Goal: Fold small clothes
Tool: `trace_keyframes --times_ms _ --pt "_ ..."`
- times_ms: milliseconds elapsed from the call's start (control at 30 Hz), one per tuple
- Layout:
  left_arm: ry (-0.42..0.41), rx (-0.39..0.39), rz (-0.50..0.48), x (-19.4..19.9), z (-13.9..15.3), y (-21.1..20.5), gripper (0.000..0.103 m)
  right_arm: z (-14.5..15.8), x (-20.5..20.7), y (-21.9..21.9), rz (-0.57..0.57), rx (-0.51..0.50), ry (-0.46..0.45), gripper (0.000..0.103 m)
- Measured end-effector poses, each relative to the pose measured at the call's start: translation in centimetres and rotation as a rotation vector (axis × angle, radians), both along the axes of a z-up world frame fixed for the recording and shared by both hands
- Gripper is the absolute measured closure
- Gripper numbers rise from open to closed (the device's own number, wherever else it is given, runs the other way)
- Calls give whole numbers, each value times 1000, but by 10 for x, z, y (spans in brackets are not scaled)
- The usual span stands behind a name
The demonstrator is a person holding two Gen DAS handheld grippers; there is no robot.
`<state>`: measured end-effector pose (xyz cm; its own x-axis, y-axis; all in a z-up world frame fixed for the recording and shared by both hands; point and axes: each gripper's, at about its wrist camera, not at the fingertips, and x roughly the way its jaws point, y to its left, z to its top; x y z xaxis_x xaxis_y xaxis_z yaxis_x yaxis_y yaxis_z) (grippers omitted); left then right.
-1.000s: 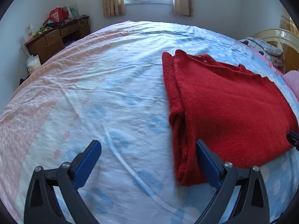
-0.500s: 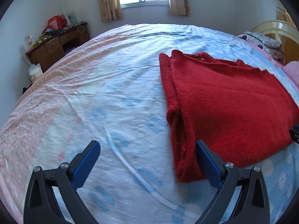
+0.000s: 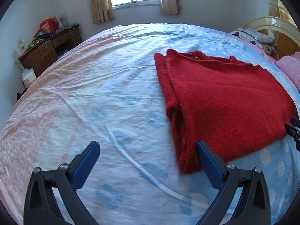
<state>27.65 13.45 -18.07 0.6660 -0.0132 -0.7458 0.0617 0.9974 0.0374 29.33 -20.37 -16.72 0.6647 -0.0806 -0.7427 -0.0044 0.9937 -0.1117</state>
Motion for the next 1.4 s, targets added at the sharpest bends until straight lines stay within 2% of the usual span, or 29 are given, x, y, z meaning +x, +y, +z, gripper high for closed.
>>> trace_keyframes --times_ms 233,333,467,600,833,1033,1233,1400 --pt "-13 20 -20 -1 7 4 0 5 -4 18 42 -16 -15 44" --pt "-29 6 -18 -2 14 10 0 9 -7 28 68 -5 -23 44" --pt "-72 -24 0 1 25 27 0 18 -14 55 140 -32 -62 44" --pt "-77 -24 14 13 24 39 0 23 -21 90 230 -89 -111 44" --pt "-46 -170 5 39 15 60 0 11 -28 160 397 -253 -181 44" --pt "-20 -245 -22 57 9 60 0 -6 -36 214 520 -370 -222 44" --pt "13 -401 -62 83 7 59 0 -17 -25 240 535 -449 -219 44" --pt "10 -452 -90 101 9 49 0 -18 -13 240 512 -441 -184 52"
